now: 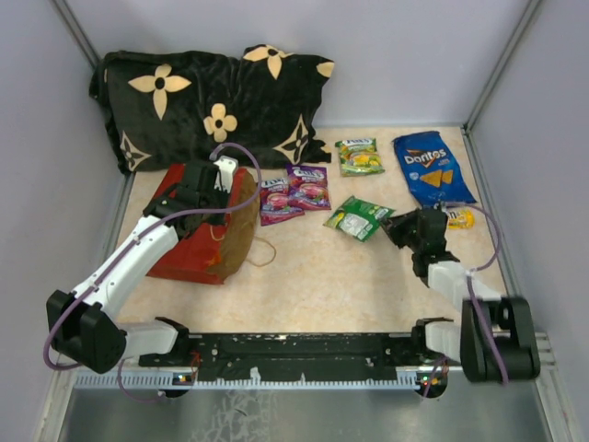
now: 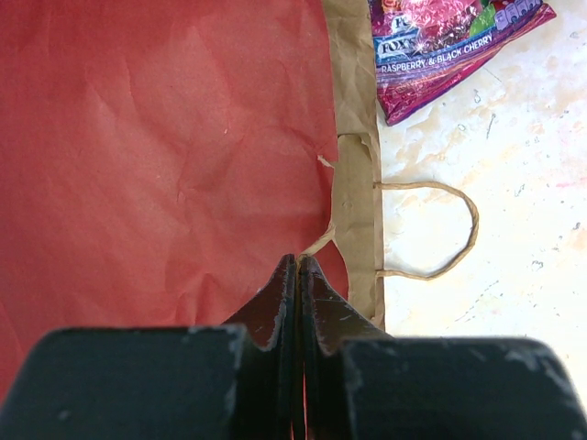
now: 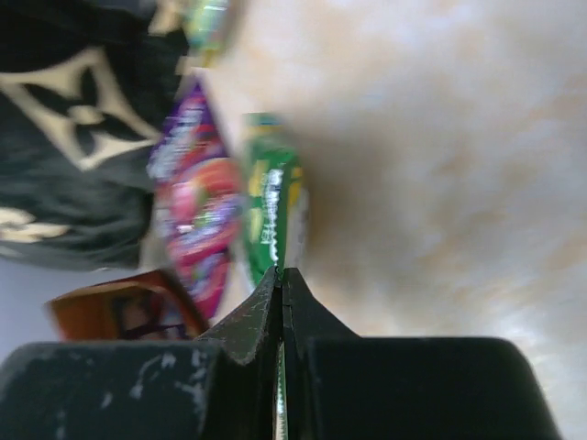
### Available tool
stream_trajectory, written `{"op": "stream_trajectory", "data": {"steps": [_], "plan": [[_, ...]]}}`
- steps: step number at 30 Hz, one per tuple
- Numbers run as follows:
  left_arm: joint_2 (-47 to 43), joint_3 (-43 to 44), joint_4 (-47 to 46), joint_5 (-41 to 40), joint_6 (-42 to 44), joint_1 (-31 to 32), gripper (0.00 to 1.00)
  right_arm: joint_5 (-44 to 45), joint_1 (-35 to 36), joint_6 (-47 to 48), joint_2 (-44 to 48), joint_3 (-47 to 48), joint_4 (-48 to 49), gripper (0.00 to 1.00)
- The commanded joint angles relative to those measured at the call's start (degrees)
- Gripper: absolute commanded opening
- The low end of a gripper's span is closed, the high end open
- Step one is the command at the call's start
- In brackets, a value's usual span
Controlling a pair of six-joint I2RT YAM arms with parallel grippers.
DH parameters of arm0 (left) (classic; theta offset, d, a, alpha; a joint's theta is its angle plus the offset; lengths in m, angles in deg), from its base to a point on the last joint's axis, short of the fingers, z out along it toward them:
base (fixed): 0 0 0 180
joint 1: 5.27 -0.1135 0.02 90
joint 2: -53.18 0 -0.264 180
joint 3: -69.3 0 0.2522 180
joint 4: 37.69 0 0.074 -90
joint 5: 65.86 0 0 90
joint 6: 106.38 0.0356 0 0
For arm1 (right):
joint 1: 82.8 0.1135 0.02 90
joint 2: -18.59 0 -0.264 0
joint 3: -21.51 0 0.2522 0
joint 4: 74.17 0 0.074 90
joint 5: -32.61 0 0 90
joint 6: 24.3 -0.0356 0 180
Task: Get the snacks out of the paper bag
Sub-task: Adjust the snack at the center of the board.
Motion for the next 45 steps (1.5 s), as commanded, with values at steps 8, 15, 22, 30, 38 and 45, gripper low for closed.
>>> {"op": "stream_trajectory", "data": {"steps": [8,15,22,30,38,45], "plan": [[-0.8,1.0,0.8,1.1,0.4,-0.3,0.06,16.4,6.5,-11.0,16.4,24.1,-30.1,0.45],[-1.0,1.0,1.0,1.0,0.3,-0.4,0.06,20.0,6.6,-3.1,11.6,25.0,-27.6,0.99],[-0.1,1.0,1.0,1.2,0.3,-0.4,0.06,30.6,4.2,17.1,11.7,23.3,-36.1,0.99],[0.8,0.8,0.9,3.4,0.5,-0.4,0.06,37.7,-1.2,23.9,3.3,25.2,-45.3,0.99],[1.1,0.6,0.8,4.6,0.6,-0.4,0.06,37.8,-2.3,19.3,-4.5,22.2,-41.2,0.89],[0.7,0.8,0.9,4.5,0.4,-0.3,0.06,32.8,-1.4,13.9,-7.7,21.2,-39.4,0.80]]}}
